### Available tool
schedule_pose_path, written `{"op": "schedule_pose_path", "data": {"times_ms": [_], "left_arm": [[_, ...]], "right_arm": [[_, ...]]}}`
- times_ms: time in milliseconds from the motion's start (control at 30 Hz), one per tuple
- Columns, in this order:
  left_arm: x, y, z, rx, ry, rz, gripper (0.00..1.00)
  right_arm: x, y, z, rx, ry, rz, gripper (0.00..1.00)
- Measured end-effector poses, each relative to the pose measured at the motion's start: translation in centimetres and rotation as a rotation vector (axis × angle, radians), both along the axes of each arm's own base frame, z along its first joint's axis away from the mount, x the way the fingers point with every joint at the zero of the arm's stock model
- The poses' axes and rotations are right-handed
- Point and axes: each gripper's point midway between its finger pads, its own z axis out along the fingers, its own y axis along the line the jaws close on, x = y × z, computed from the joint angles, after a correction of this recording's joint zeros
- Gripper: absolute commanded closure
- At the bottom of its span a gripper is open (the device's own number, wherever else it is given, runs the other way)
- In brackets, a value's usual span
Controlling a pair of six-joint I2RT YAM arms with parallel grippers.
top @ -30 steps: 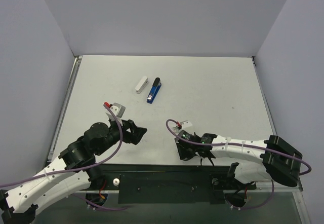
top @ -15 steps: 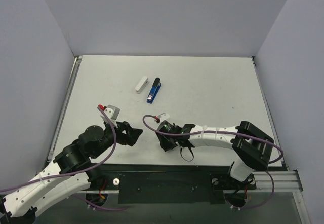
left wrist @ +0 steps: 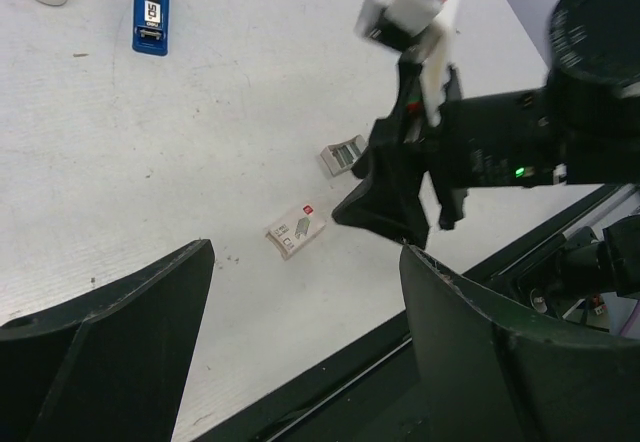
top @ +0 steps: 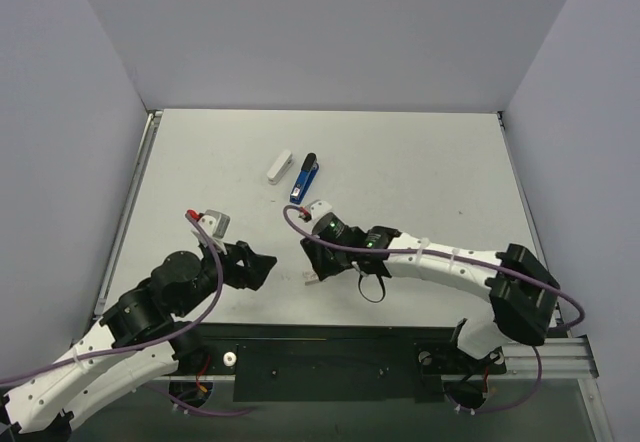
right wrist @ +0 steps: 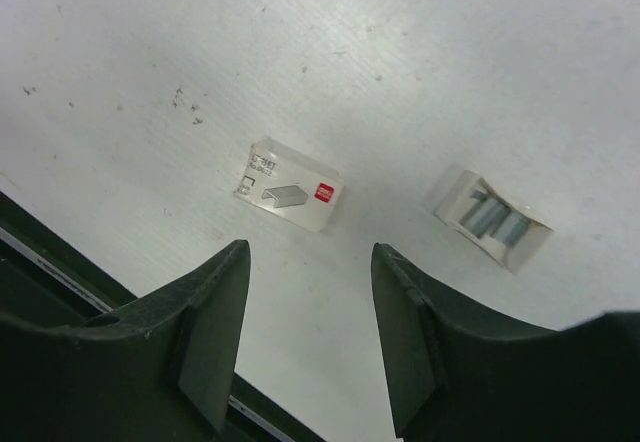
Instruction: Unload the staples from the stapler
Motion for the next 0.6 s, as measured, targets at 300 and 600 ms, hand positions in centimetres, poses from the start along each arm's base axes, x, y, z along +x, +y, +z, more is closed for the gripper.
{"op": "schedule_pose_path", "data": {"times_ms": [300,600], "left_arm": [[1.1,-1.5,-2.8,0.066,0.081,0.01,0.24],[2.4,-3.1,-10.1,0.22,0.234,0.037,0.82]], "right_arm": [[5.6,-9.2,5.3,0.111,-0.061,-0.381,0.57],[6.0,-12.9,0.6,0.042,0.061,-0.577,0.63]]}}
